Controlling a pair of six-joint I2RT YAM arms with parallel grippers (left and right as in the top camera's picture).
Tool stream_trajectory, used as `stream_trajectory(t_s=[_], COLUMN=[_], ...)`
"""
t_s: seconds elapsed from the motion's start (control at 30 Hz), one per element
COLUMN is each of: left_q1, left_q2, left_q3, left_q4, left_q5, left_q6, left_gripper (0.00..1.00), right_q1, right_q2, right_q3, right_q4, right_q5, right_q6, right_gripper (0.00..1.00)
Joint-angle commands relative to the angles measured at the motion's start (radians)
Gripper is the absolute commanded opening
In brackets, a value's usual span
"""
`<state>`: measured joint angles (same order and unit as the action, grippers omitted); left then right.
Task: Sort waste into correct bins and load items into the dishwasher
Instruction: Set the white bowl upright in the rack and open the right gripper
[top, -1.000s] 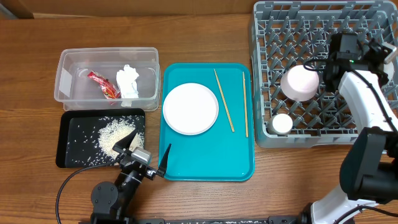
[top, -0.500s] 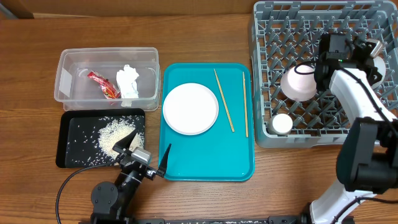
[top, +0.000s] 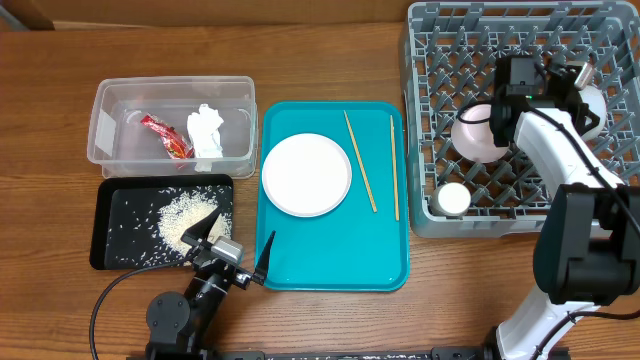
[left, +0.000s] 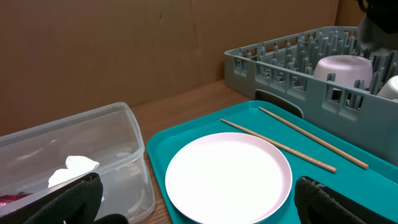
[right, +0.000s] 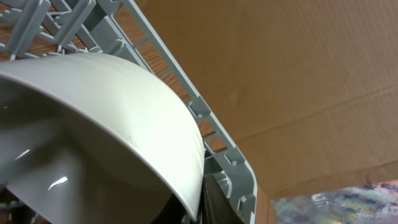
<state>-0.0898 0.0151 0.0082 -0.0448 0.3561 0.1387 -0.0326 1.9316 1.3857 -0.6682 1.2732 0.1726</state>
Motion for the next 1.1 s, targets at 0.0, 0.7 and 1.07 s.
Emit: stream_trajectory(t_s=[0.0, 0.7, 1.07], left_q1=[0.006, 0.006, 0.006], left_q2=[-0.01, -0.01, -0.01], left_q3=[-0.003, -0.003, -0.003], left_q4=[0.0, 0.0, 0.0], left_q5=[0.008, 0.008, 0.008], left_q6=[0.014, 0.014, 0.014], left_gripper=[1.0, 1.0, 1.0], right_q1=[0.02, 0.181, 0.369], right_q2=[0.016, 0.013, -0.09], right_q3=[0.008, 0.008, 0.009], right_q4=[0.017, -0.145, -0.159], right_q5=[0.014, -0.089, -0.102], right_q6=[-0.026, -0.02, 0.014], right_gripper=[0.05, 0.33, 0.53])
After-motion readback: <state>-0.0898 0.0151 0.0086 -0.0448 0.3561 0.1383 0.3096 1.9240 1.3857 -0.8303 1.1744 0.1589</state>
